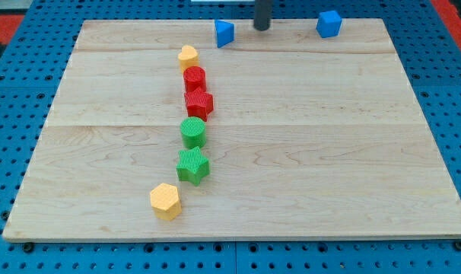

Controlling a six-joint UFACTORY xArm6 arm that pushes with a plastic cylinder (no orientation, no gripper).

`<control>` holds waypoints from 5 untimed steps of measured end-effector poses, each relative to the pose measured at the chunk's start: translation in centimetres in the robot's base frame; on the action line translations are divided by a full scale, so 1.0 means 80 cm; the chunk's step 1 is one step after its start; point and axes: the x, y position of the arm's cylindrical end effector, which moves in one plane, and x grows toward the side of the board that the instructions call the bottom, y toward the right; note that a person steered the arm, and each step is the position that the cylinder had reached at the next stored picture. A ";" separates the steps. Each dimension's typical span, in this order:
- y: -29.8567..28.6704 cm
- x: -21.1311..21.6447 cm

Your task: Push the blue cube in between the yellow heart and the blue triangle

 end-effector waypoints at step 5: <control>0.263 0.060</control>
